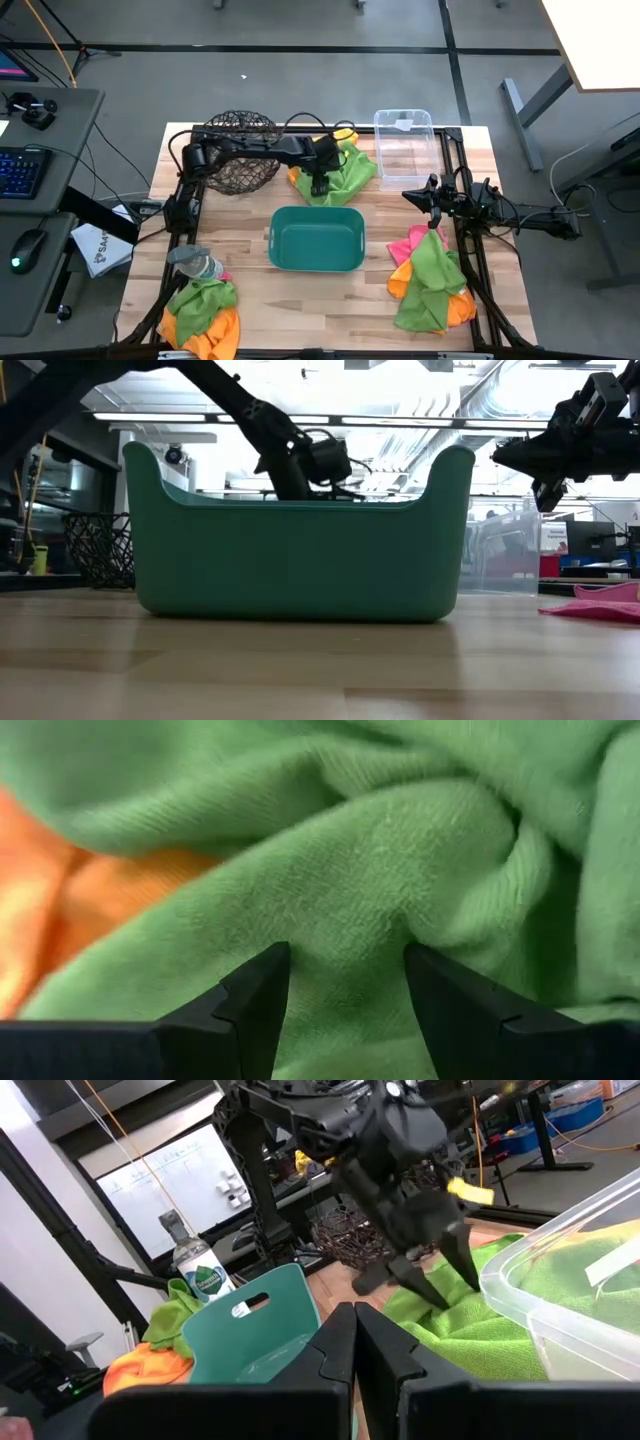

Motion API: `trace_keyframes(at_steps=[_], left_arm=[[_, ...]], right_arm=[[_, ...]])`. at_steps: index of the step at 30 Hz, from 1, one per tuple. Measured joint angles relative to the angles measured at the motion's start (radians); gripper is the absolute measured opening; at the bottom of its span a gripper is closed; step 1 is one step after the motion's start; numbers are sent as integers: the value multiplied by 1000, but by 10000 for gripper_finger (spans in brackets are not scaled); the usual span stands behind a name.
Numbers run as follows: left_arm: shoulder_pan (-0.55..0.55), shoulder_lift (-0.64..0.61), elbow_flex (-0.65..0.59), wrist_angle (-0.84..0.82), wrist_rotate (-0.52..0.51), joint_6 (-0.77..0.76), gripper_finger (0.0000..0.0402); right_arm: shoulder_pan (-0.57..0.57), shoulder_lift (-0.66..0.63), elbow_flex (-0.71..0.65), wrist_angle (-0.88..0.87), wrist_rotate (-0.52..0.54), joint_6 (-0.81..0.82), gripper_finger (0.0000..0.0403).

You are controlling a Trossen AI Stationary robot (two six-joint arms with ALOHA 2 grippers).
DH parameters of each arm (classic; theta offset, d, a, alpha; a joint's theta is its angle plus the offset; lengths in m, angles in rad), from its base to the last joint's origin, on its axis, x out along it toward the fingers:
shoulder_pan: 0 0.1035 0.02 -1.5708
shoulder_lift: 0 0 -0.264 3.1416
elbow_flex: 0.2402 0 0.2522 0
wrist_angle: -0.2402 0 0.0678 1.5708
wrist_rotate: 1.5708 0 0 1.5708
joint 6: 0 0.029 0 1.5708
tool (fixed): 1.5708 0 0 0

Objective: Sort microfiber towel by color & place in baskets
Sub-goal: Put the top green microfiber cloth into the transparent bin

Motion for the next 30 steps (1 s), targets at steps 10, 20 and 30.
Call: trace_keyframes(at_steps=[10, 20, 30], left_arm=[[-39, -42, -1, 6, -29, 24, 27], [-35, -329, 0, 76, -110, 68, 3], [-47, -452, 3, 670, -33, -22, 0]], right_arm=[[0, 0, 0, 0, -1, 0, 0], [0, 0, 0, 0, -1, 0, 0], [0, 0, 0, 0, -1, 0, 0]])
